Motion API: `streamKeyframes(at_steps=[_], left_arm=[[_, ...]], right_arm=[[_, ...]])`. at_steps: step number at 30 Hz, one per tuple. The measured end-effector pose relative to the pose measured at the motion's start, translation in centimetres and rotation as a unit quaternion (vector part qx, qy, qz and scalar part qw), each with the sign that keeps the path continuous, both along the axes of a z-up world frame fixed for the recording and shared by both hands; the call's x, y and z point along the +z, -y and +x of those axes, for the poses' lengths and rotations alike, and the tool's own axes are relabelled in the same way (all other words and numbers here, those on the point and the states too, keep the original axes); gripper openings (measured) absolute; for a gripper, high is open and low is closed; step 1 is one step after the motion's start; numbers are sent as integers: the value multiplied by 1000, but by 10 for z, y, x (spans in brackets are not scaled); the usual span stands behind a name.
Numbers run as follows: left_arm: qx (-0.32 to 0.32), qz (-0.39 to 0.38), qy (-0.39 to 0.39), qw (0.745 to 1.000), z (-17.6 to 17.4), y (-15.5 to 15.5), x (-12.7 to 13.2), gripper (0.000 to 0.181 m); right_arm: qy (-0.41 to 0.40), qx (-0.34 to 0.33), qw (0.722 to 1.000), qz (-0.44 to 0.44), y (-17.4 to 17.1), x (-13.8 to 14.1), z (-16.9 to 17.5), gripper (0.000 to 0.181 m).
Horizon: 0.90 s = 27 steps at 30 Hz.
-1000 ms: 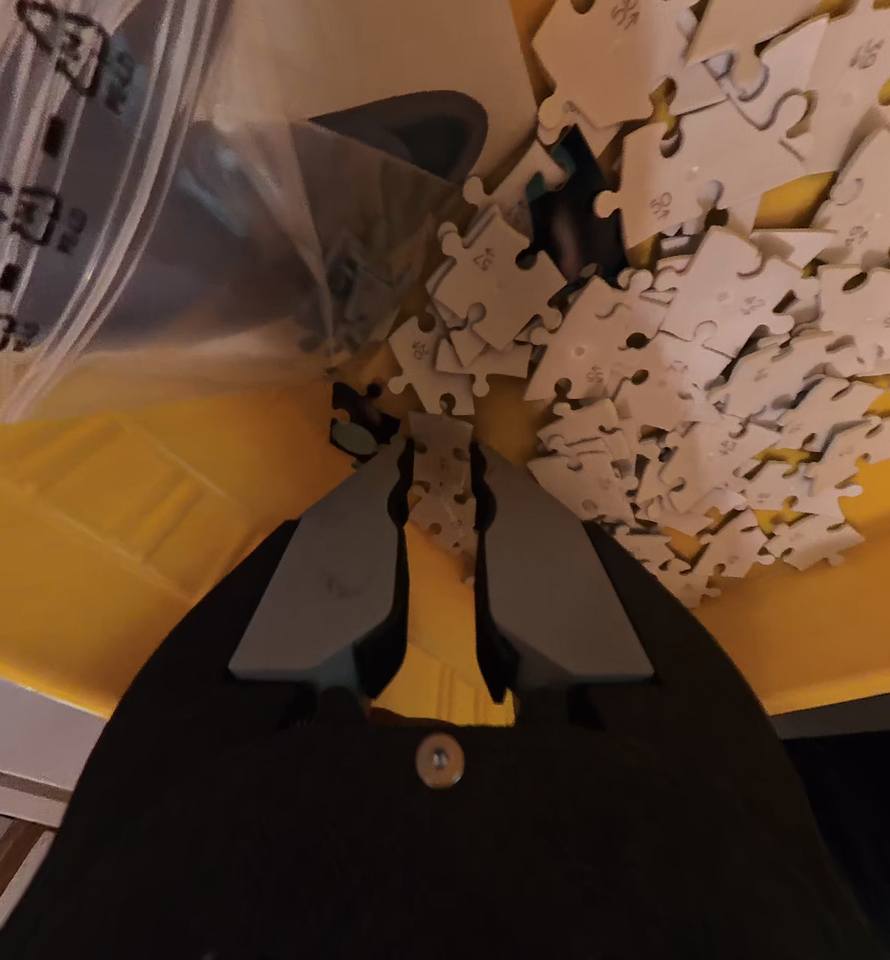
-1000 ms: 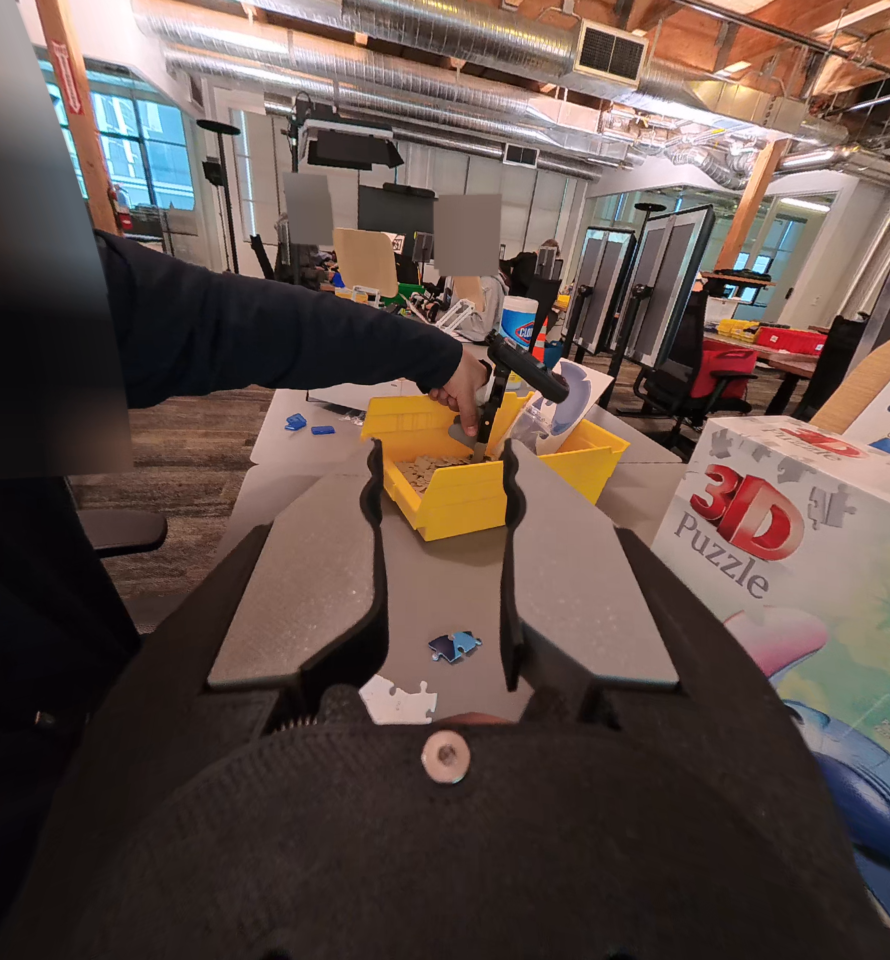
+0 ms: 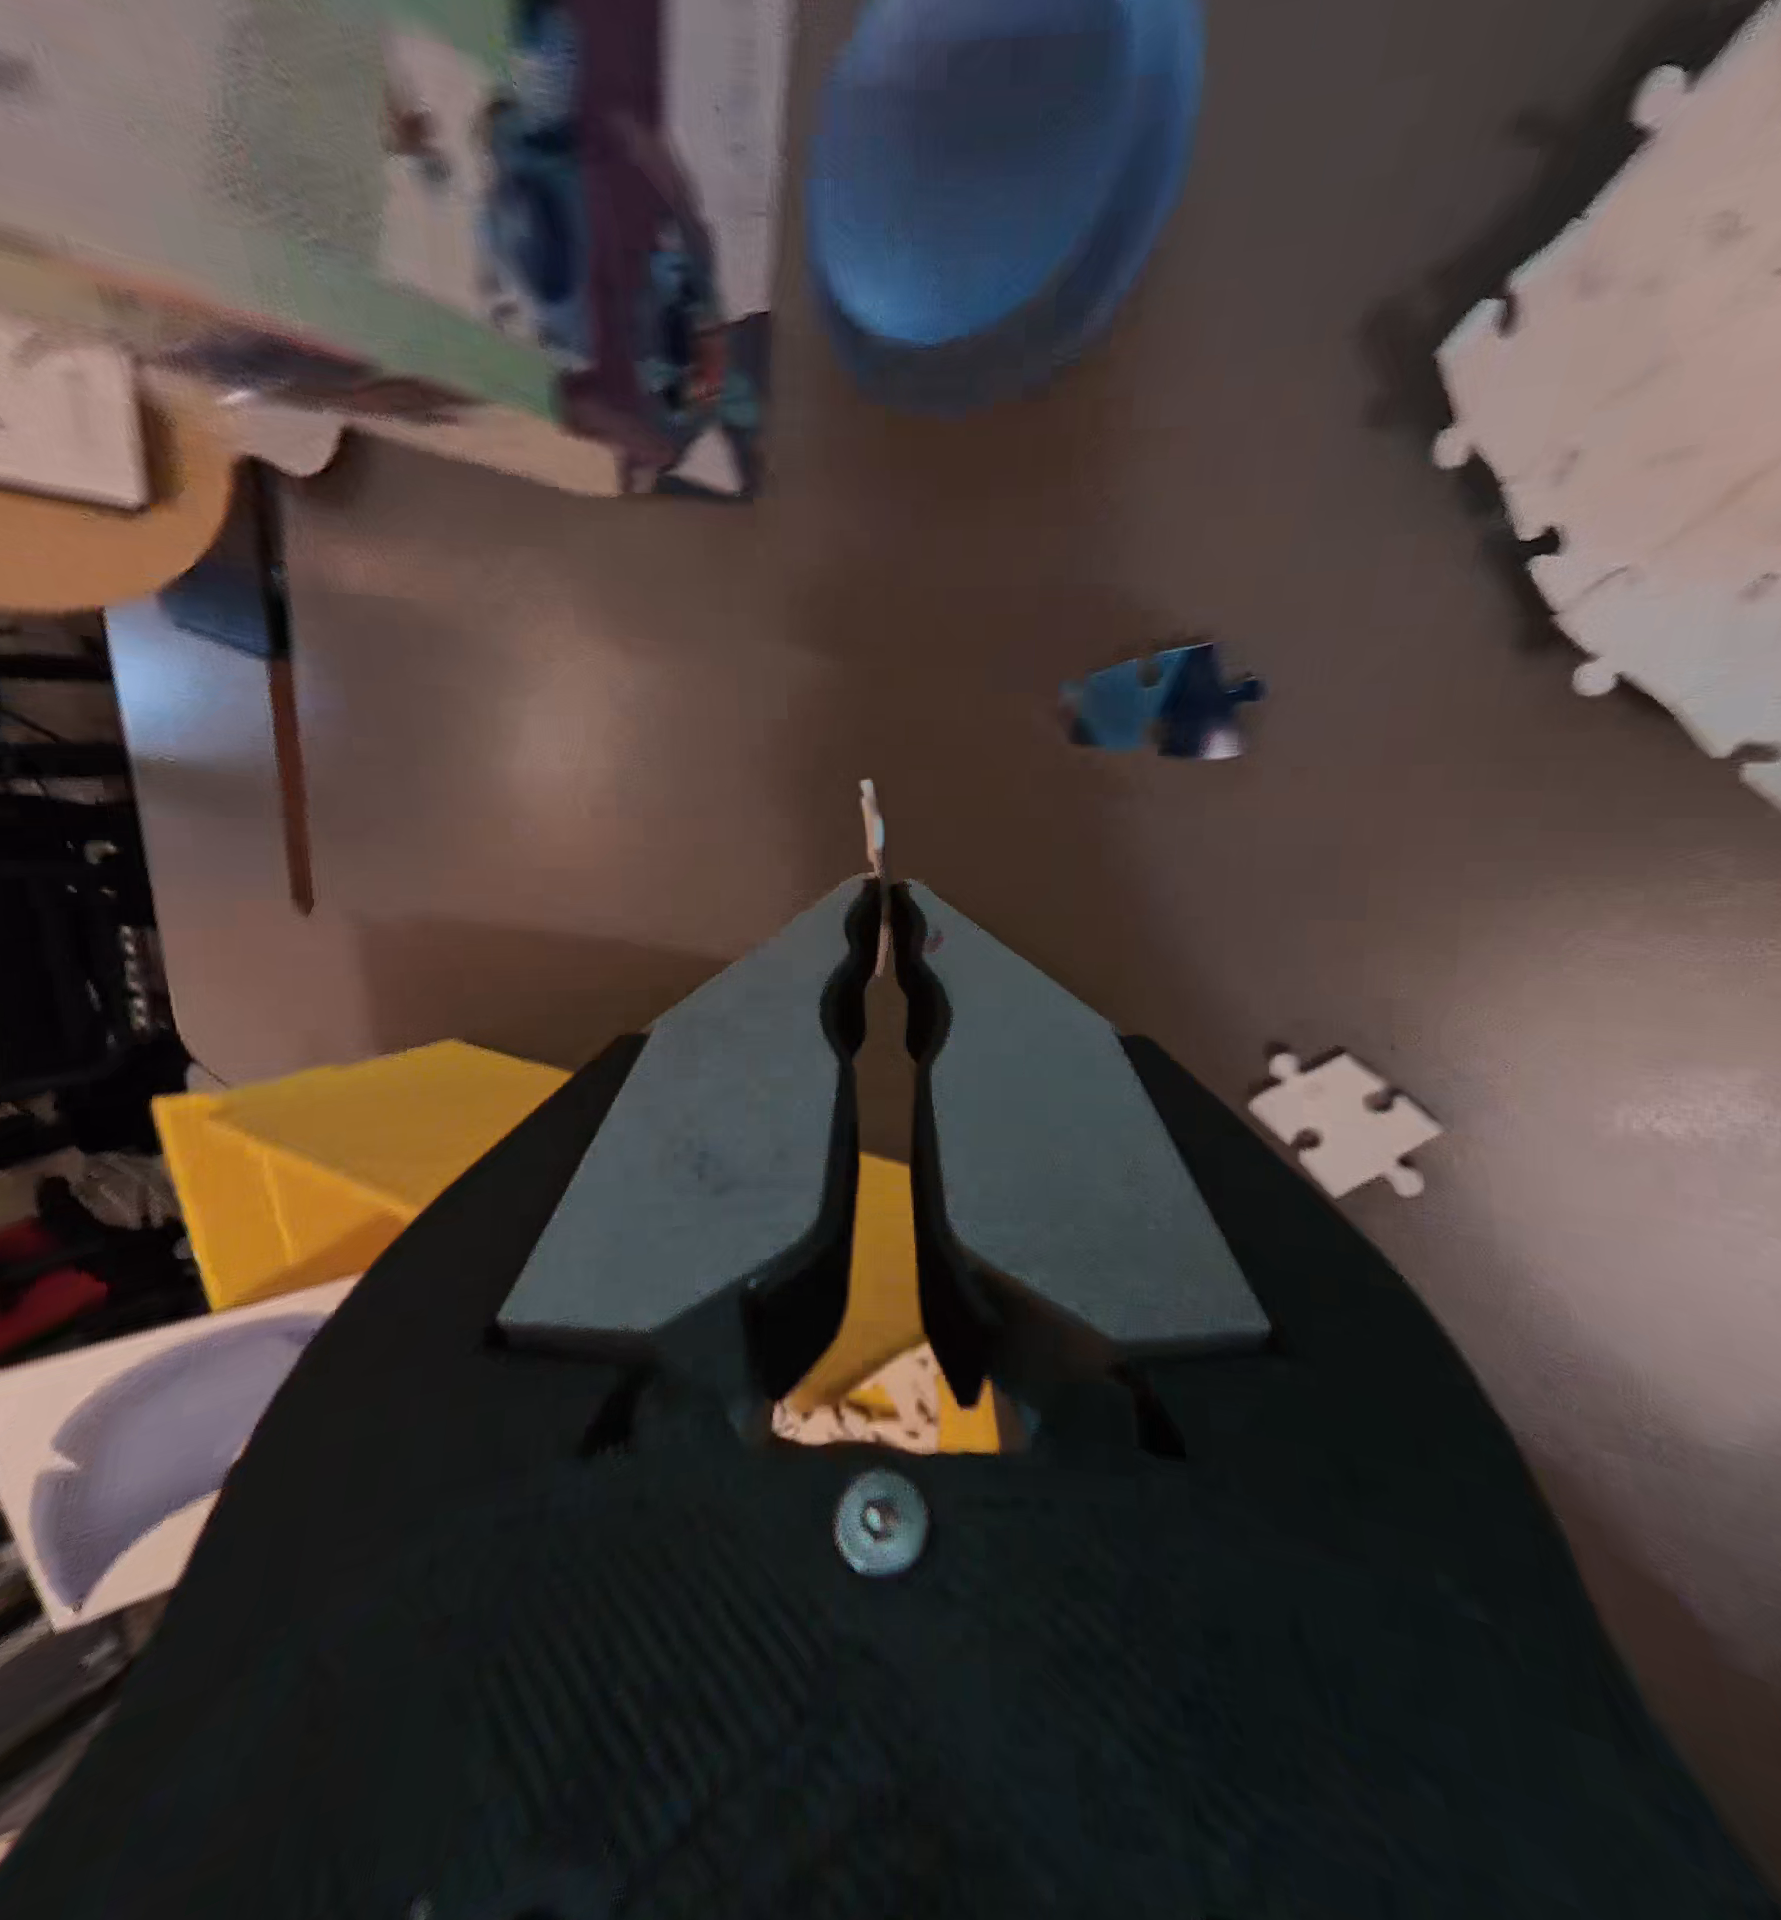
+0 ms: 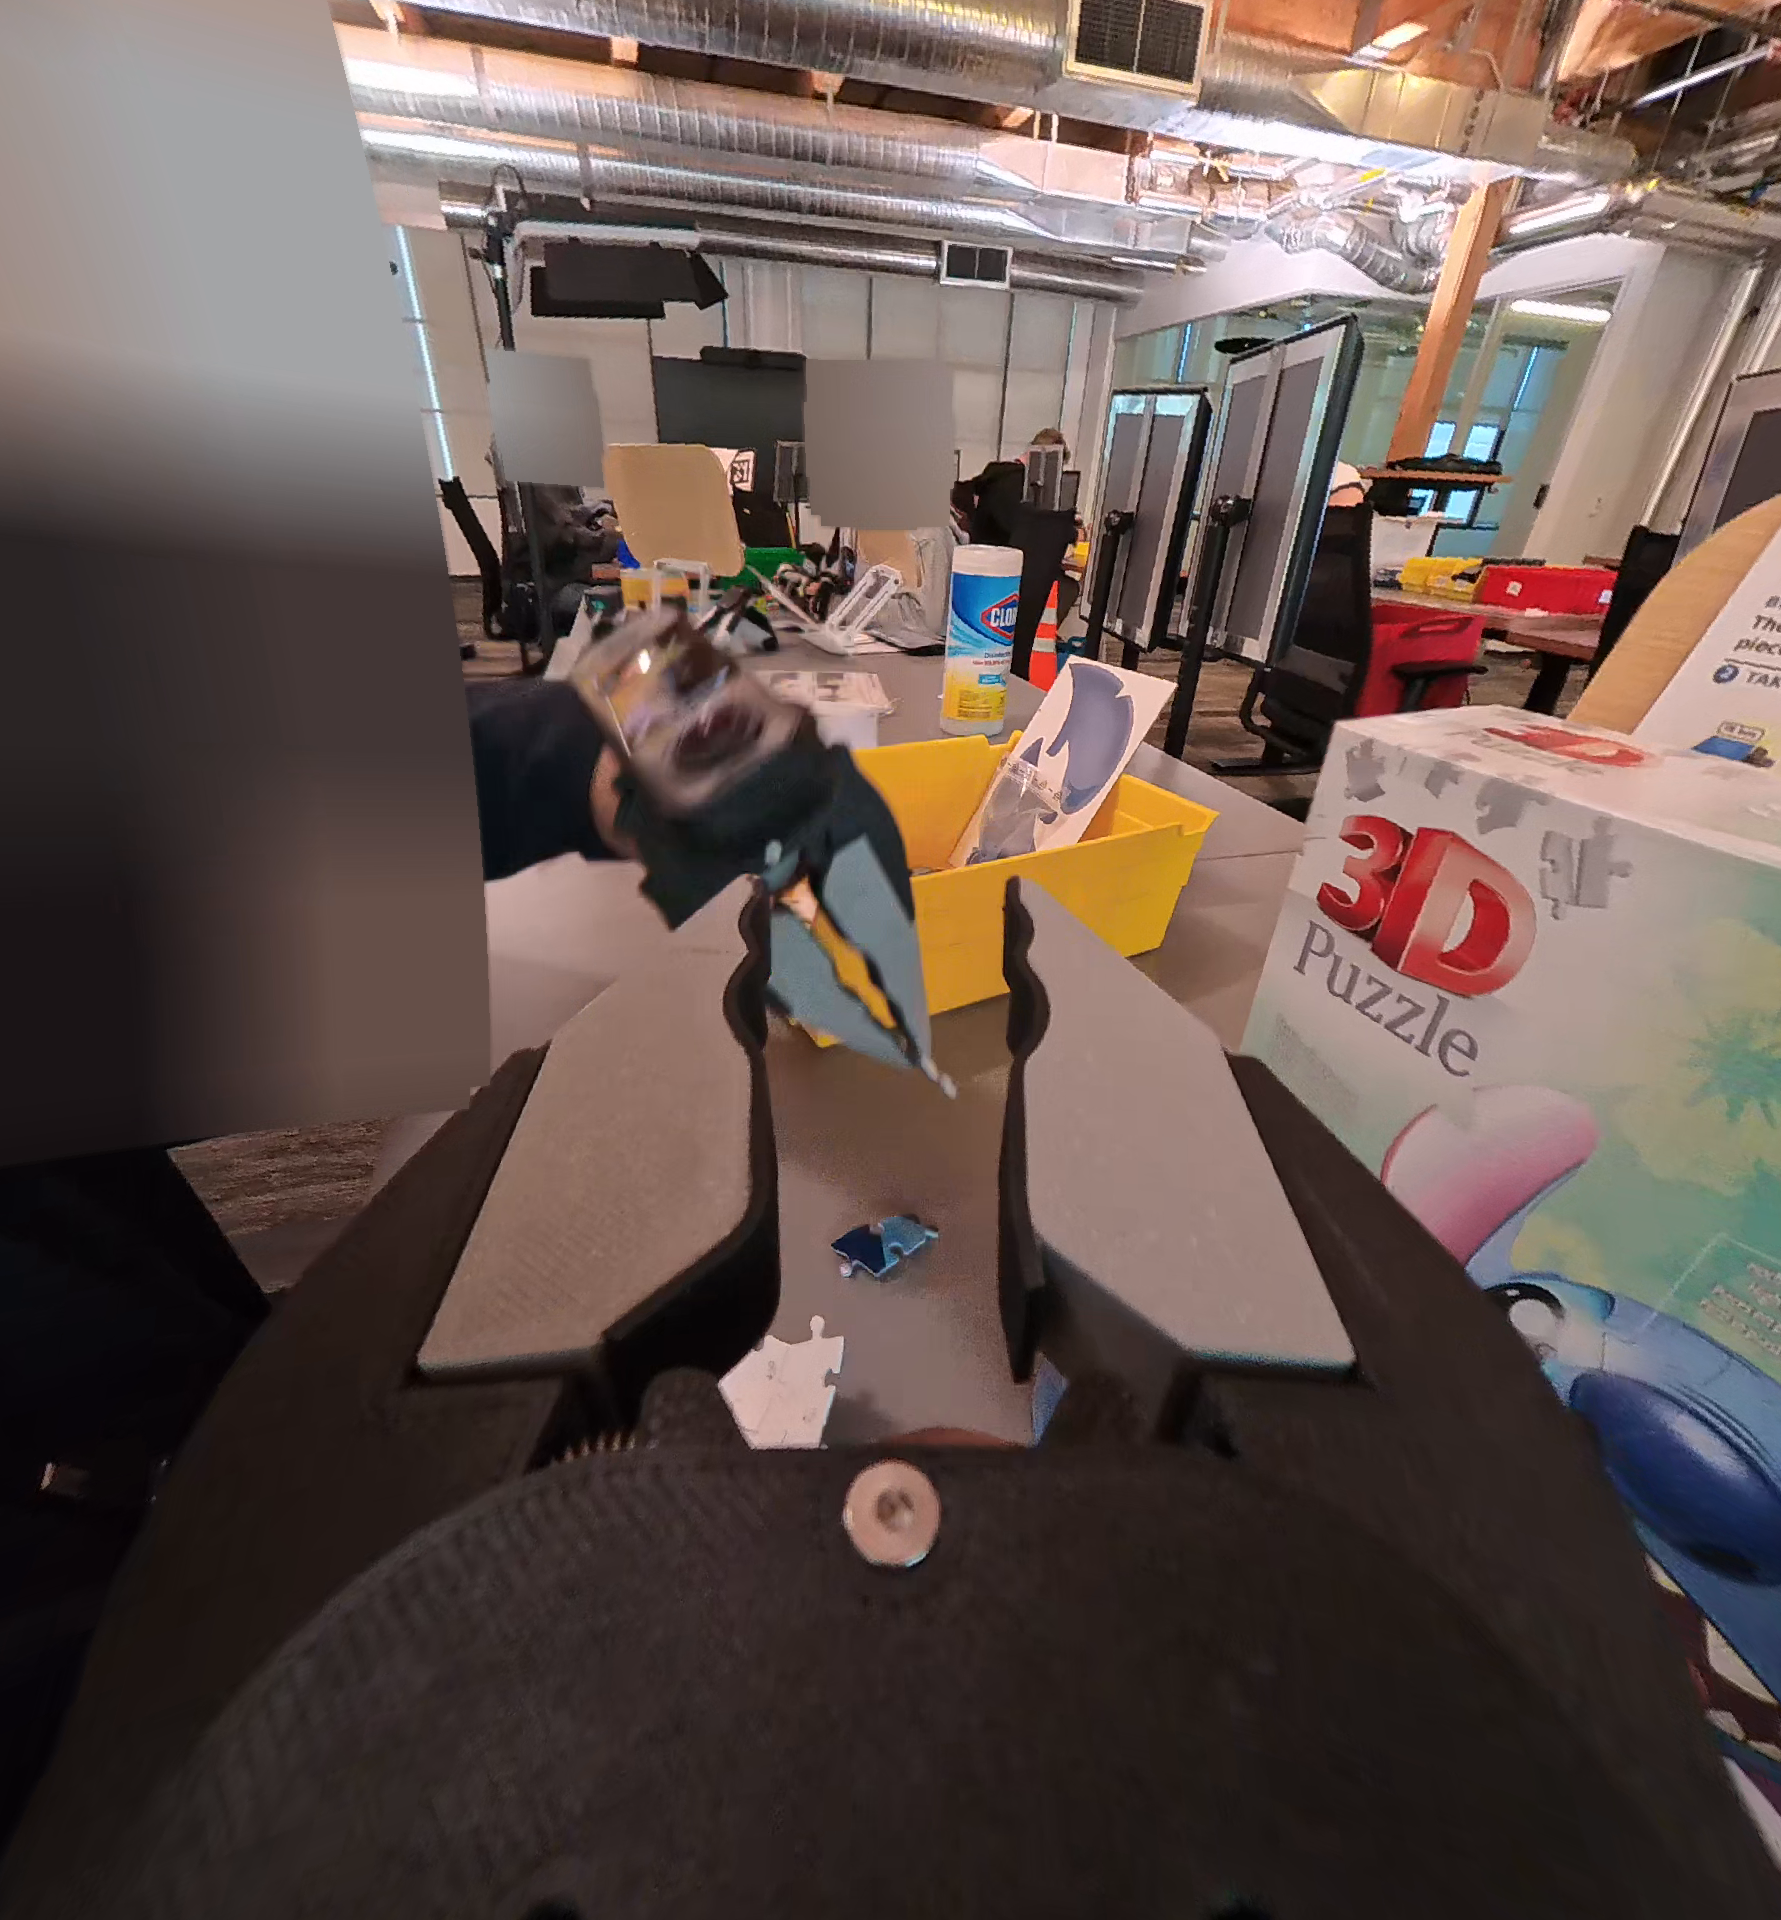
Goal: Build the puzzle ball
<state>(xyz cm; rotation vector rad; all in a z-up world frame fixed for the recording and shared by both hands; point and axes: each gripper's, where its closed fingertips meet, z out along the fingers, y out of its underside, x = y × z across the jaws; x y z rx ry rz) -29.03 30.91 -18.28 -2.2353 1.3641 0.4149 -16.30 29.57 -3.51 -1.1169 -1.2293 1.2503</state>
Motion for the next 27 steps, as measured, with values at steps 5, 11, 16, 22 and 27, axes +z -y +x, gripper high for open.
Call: streamKeyframes(at_steps=[5, 11, 16, 22, 27], left_arm=[[-3, -32, -66, 997, 0, 0, -53, 0], [42, -124, 72, 989, 10, 17, -51, 34], [13, -145, 126, 981, 39, 21, -45, 33], [10, -157, 97, 983, 52, 18, -63, 46], [37, -188, 116, 975, 52, 16, -66, 46]], right_arm=[[-1, -6, 1000, -5, -4, -1, 1, 40], [-1, -7, 1000, -6, -4, 1, 3, 41], [-2, -8, 1000, 5, 0, 4, 4, 41], [-5, -7, 1000, 1, 0, 5, 8, 40], [-14, -3, 1000, 3, 3, 10, 12, 40]])
